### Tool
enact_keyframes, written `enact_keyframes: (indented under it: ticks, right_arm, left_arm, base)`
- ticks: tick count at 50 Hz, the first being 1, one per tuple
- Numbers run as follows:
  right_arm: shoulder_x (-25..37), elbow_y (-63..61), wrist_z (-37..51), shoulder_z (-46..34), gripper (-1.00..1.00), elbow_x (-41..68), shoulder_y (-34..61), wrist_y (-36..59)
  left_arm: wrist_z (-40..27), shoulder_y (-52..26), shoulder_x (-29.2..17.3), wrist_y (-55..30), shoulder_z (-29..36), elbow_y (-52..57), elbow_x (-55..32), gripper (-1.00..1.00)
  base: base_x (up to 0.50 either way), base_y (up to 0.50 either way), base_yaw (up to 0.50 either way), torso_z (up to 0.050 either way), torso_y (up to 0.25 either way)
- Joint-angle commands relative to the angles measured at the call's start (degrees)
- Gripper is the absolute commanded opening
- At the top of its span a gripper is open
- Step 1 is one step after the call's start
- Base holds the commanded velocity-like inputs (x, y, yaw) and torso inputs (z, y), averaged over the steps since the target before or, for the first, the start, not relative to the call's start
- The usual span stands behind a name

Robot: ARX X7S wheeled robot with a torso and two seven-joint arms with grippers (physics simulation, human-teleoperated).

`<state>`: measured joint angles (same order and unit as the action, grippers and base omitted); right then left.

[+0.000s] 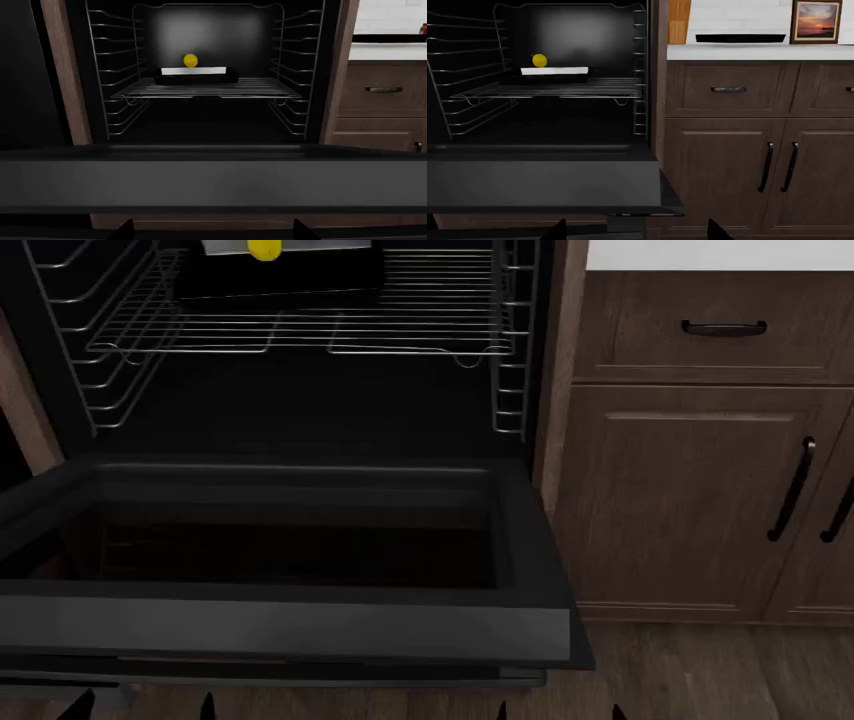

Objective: Close the oven door

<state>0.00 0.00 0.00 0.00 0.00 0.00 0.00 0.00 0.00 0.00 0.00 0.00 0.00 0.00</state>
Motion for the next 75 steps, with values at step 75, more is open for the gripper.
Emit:
enact_keyframes:
  ticks: [75]
  right_arm:
    - [6.7,0.6,8.0,-8.1,1.0,6.9,0.8,-0.6]
  left_arm:
    - [-9.2,-0.4,-6.9,0.5,8.3,0.1,-5.8,1.0]
  base:
    - [0.0,0.0,0.0,-0.038,0.0]
